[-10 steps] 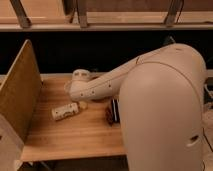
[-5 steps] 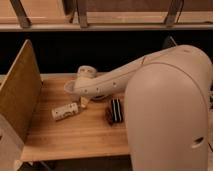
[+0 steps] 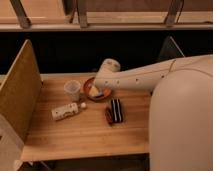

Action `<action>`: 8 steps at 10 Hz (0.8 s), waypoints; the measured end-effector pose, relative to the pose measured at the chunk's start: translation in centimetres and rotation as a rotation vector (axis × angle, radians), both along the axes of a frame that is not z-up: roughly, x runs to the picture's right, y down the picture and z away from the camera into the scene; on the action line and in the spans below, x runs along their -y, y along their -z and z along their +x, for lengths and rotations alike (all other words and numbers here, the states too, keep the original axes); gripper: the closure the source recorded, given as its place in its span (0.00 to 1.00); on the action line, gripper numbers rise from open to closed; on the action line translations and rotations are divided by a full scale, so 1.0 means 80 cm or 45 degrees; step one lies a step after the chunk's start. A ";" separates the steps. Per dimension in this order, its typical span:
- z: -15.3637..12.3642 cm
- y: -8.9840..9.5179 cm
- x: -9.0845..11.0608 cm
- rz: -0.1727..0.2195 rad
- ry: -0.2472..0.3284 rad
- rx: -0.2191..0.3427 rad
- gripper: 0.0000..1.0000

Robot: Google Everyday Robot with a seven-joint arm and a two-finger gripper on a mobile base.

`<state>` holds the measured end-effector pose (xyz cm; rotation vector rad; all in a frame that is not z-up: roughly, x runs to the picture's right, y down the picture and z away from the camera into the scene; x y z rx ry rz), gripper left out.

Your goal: Pick up the ceramic bowl

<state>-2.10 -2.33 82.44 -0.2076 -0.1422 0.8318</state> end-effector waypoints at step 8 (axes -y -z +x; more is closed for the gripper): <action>0.036 0.009 0.032 0.061 -0.267 0.116 0.20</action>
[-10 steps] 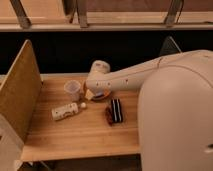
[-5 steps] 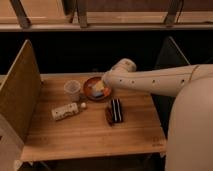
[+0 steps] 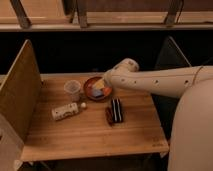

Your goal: Pick up the ceramic bowl

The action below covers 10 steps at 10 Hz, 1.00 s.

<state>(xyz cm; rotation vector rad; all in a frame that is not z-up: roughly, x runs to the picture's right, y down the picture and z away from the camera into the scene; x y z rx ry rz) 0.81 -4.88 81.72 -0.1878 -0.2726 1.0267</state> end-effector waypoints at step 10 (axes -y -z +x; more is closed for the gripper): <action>0.075 -0.133 -0.075 -0.298 -0.549 -0.165 0.20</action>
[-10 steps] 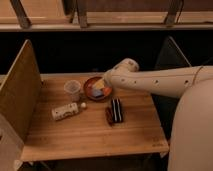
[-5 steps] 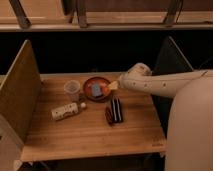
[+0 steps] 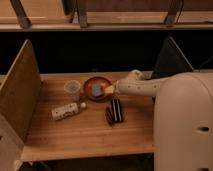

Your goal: Pick up the ceramic bowl

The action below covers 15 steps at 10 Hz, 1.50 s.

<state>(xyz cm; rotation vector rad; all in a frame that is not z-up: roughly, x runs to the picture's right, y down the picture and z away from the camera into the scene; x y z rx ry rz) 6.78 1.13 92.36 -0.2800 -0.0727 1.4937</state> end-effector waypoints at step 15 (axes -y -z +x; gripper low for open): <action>-0.070 -0.091 0.000 0.044 0.164 -0.064 0.20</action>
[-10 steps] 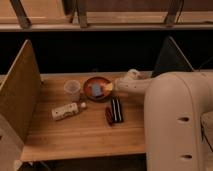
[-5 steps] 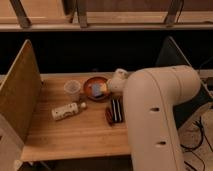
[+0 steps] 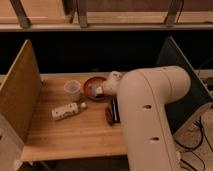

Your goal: Pick up the ceramic bowl

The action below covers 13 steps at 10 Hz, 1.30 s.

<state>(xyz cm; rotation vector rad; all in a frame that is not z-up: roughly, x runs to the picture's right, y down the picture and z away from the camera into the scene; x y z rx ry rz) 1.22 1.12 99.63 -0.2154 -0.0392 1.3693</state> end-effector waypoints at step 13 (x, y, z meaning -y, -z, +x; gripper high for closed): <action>-0.015 0.047 -0.017 0.024 -0.083 0.099 1.00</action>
